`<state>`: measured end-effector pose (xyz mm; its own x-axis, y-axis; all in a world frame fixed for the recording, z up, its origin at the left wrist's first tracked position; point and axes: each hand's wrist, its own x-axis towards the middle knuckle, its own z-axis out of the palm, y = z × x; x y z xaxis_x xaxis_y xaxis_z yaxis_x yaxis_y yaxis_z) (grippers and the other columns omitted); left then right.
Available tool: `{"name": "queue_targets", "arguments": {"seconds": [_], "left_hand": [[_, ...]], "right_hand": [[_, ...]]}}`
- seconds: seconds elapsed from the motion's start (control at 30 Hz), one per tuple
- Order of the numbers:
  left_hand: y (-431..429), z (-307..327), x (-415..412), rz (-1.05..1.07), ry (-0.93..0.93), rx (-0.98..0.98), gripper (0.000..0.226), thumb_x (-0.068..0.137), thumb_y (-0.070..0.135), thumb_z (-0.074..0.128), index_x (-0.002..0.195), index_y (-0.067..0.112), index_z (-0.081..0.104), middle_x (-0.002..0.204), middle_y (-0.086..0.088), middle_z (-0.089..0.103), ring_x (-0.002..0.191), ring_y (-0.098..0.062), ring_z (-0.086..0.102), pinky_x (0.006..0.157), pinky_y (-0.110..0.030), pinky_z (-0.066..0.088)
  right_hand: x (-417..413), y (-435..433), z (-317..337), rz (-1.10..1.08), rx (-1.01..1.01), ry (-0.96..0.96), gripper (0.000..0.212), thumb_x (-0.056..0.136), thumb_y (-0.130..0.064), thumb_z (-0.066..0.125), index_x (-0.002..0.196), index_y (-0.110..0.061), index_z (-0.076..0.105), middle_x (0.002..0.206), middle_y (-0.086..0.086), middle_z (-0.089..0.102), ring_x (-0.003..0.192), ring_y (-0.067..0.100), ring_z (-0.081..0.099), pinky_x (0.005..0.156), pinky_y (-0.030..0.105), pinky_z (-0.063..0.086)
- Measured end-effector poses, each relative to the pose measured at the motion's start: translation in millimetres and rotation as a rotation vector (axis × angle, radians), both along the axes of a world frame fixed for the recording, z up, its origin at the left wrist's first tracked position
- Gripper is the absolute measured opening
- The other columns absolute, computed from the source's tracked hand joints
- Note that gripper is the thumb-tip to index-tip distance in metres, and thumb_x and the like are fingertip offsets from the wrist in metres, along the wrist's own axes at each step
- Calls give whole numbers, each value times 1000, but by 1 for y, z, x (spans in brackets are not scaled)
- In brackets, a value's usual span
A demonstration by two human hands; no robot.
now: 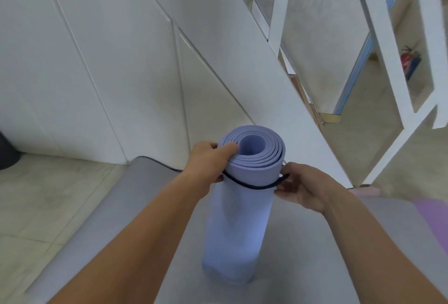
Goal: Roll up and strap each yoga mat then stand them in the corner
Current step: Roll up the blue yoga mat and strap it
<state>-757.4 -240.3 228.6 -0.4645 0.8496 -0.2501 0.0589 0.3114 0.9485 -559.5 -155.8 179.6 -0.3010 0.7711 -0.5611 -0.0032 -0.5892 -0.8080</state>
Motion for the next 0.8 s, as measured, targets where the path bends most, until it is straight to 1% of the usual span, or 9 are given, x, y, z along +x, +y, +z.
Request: {"name": "queue_targets", "arguments": {"seconds": [0.17, 0.27, 0.33, 0.4, 0.47, 0.57, 0.7, 0.73, 0.8], "left_hand": [[2, -12, -15, -95, -143, -43, 48, 80, 48, 77, 104, 6, 72, 102, -7, 75, 95, -22, 71, 72, -31, 61], [4, -19, -21, -60, -305, -24, 54, 93, 56, 58, 101, 5, 73, 94, -4, 75, 89, -21, 70, 70, -30, 61], [5, -24, -24, -10, -378, -12, 37, 102, 34, 53, 102, 2, 72, 96, -8, 73, 88, -23, 69, 71, -32, 62], [10, -35, -28, 6, -327, -11, 20, 98, 0, 53, 104, -1, 72, 97, -11, 74, 85, -22, 69, 68, -29, 63], [17, -53, -31, 17, -163, -14, 36, 85, -18, 48, 94, 3, 76, 86, -11, 76, 83, -25, 71, 71, -34, 63], [25, -82, -33, -16, 23, -70, 43, 75, -18, 47, 84, 8, 79, 80, -8, 76, 83, -29, 72, 76, -46, 63], [32, -138, -37, -67, 81, -153, 52, 72, -18, 39, 83, 12, 80, 89, -5, 76, 77, -21, 68, 73, -35, 62], [34, -151, -37, -67, 102, -168, 49, 71, -17, 38, 77, 11, 78, 83, -4, 75, 71, -20, 63, 70, -33, 60], [38, -168, -36, -58, 110, -194, 38, 73, -18, 39, 69, 5, 70, 74, -4, 70, 65, -23, 59, 67, -42, 63]], "right_hand": [[-1, -12, -6, -51, -22, 82, 10, 87, -8, 57, 78, -10, 52, 66, 7, 48, 59, 20, 53, 60, 30, 53], [-1, -16, -18, -92, -26, 206, 5, 86, -7, 58, 86, -10, 54, 76, 9, 50, 69, 21, 52, 64, 31, 55], [-2, -16, -24, -139, -19, 252, 5, 86, -4, 58, 84, -8, 56, 75, 8, 50, 70, 21, 52, 65, 33, 55], [-7, -14, -31, -193, -15, 283, 4, 87, 0, 58, 86, -4, 58, 80, 10, 51, 72, 21, 54, 64, 33, 57], [-13, -14, -41, -241, -26, 289, 5, 88, 5, 56, 87, 1, 59, 83, 12, 50, 71, 22, 55, 62, 31, 58], [-17, -14, -64, -261, -26, 94, 14, 91, 9, 53, 81, 9, 63, 82, 14, 56, 67, 23, 58, 54, 30, 58], [-11, -7, -104, -219, -60, -219, 11, 92, 3, 63, 94, 13, 60, 104, 18, 61, 75, 28, 65, 47, 31, 56], [-11, -5, -114, -215, -68, -266, 14, 92, 1, 64, 97, 13, 58, 101, 17, 59, 70, 28, 65, 46, 31, 56], [-13, -3, -129, -213, -94, -315, 16, 92, 0, 64, 100, 10, 55, 93, 15, 56, 64, 27, 64, 44, 33, 56]]}}
